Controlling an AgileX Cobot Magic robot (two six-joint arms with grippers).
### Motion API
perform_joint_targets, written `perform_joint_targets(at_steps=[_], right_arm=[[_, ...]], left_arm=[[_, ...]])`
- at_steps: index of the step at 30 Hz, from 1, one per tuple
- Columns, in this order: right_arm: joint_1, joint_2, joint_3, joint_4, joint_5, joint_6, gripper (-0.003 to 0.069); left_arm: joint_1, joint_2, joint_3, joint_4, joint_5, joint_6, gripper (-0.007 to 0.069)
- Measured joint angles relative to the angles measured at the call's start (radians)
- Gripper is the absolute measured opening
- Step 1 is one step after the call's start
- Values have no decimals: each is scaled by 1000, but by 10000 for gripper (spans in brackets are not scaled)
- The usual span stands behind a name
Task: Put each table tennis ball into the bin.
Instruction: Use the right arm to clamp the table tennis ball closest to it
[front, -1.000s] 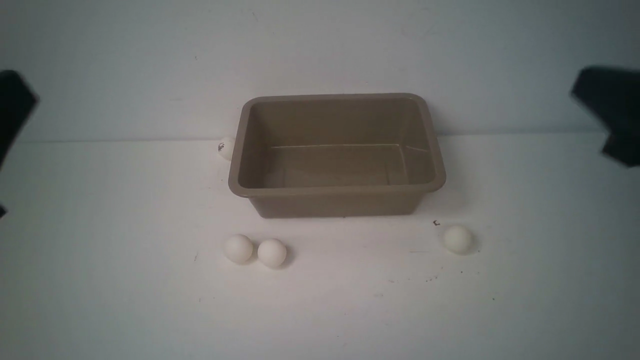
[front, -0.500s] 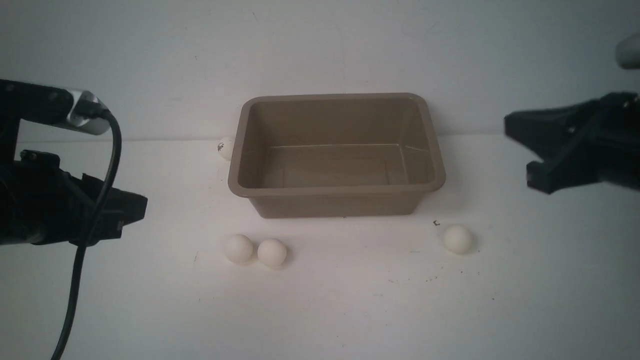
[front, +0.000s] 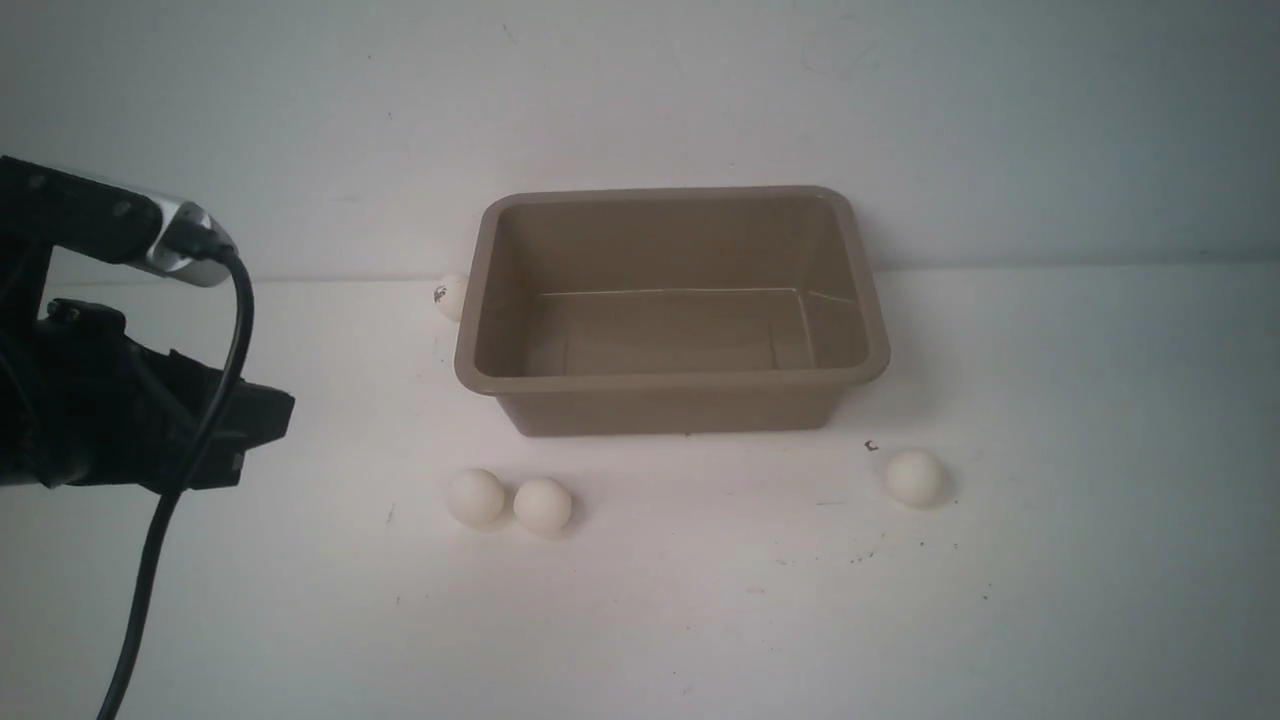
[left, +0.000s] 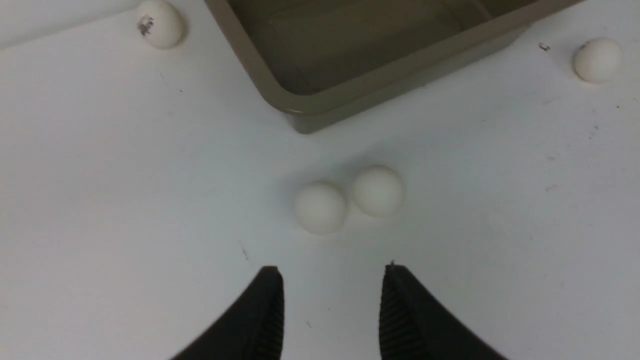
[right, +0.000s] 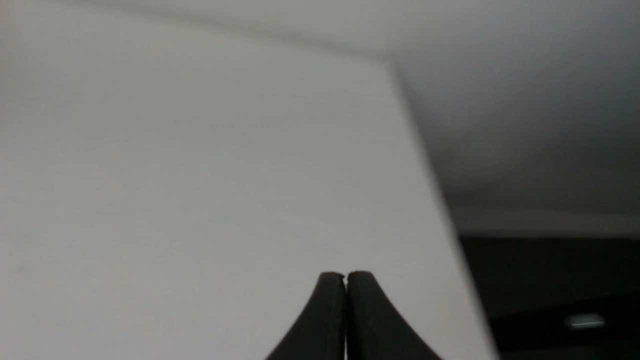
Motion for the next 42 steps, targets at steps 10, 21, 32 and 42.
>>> perform_joint_targets(at_steps=[10, 21, 32, 42], right_arm=[[85, 258, -29, 405, -200, -415, 40], [96, 559, -317, 665, -103, -548, 477], [96, 742, -430, 778, -12, -609, 584], [96, 796, -432, 778, -26, -609, 584]], left_arm=[[0, 134, -3, 0, -50, -1, 247], [0, 156, -5, 1, 25, -4, 247], [0, 156, -5, 18, 26, -4, 247], [0, 156, -7, 21, 26, -4, 247]])
